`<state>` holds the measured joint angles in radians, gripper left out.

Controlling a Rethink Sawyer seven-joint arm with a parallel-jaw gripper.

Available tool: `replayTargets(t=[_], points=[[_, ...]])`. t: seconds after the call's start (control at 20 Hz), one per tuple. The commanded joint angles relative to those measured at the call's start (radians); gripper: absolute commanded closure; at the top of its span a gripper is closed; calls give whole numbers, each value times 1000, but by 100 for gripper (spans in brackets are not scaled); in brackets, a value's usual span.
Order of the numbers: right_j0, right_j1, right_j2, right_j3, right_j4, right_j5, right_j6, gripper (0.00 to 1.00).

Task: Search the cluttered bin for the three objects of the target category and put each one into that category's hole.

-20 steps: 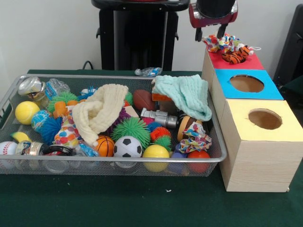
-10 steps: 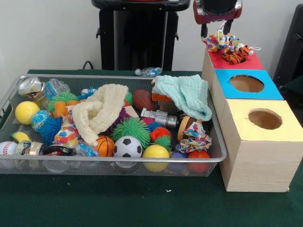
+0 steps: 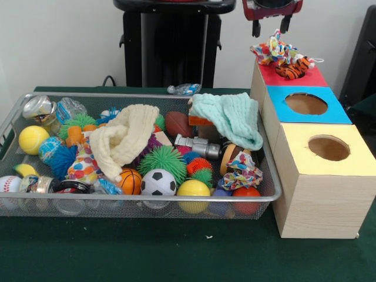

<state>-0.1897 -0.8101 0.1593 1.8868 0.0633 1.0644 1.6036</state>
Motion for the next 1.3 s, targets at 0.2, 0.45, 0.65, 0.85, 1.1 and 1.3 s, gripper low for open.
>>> replayTargets(t=[0.2, 0.45, 0.65, 0.85, 1.1, 1.3], points=[[-12, 85, 0, 28, -29, -4, 119, 0], [-11, 117, -4, 32, -43, -51, 115, 0], [-8, 157, -4, 24, -56, -93, 109, 0], [-9, 174, 3, 20, -52, -107, 101, 0], [-14, 176, 24, 20, -11, -100, 99, 0], [-17, 179, 39, 35, 32, -114, 113, 0]])
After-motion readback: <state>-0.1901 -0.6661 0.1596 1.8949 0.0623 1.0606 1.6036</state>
